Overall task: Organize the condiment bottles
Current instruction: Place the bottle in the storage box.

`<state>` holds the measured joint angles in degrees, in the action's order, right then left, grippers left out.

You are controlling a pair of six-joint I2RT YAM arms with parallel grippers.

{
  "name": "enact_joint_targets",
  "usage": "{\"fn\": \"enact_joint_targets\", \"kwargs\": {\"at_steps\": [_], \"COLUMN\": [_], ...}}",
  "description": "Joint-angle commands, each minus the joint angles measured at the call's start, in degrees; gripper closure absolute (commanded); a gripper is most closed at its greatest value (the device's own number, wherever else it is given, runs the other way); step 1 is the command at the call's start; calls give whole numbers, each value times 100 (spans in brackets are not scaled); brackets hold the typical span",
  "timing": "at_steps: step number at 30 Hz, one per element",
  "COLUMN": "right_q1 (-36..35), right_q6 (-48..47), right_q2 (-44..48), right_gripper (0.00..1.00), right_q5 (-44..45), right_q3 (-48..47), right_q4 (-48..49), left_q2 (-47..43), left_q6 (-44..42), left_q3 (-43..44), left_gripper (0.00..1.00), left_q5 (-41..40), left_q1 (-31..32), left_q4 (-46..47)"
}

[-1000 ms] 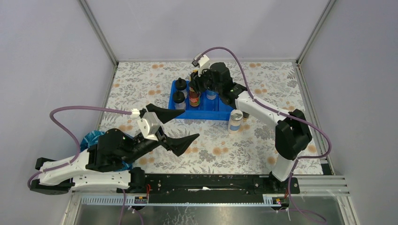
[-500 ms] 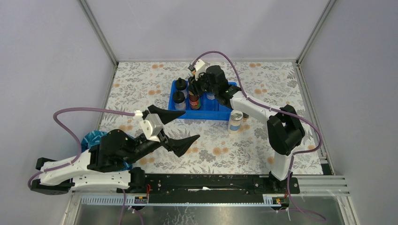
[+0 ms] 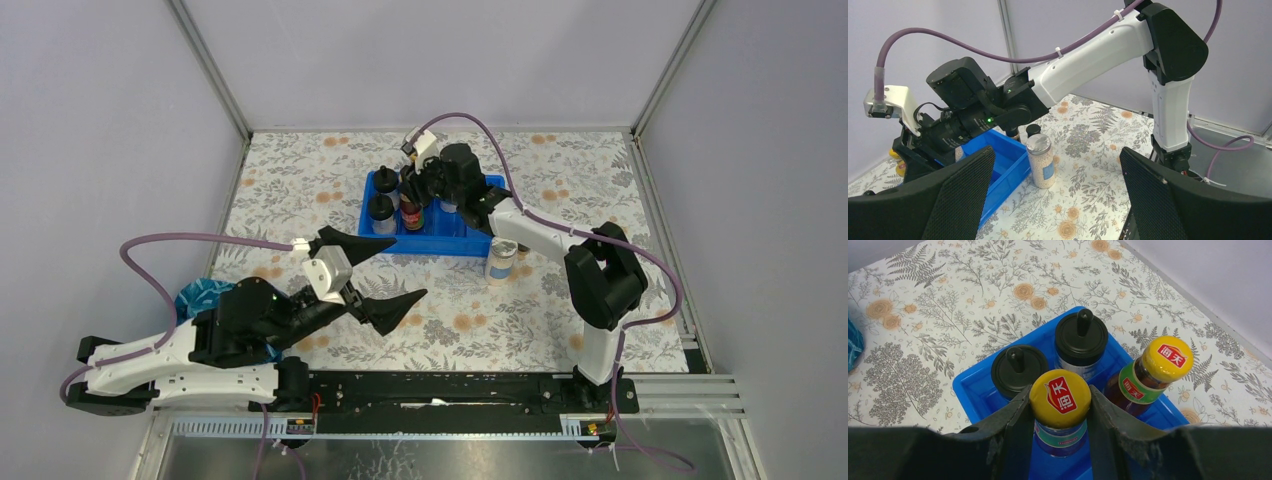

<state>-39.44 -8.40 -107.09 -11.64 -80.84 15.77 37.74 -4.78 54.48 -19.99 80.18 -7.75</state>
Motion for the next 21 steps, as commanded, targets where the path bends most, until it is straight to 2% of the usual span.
{"fn": "enact_joint_targets", "kwargs": {"at_steps": [1, 21], "right_q1": [-46, -2], "right_q6": [-107, -113], "right_q2": [114, 144], "right_gripper": [100, 100], "right_q5": [-34, 17], "right_q3": [-11, 398], "right_q4": [981, 1304], "left_q2": [-14, -29], "left_q6": [-120, -147], "left_q3": [-93, -165], "left_gripper": [1, 1], "left_q5": [-106, -123], "left_q1": [-47, -47], "left_q4": [45, 63]}}
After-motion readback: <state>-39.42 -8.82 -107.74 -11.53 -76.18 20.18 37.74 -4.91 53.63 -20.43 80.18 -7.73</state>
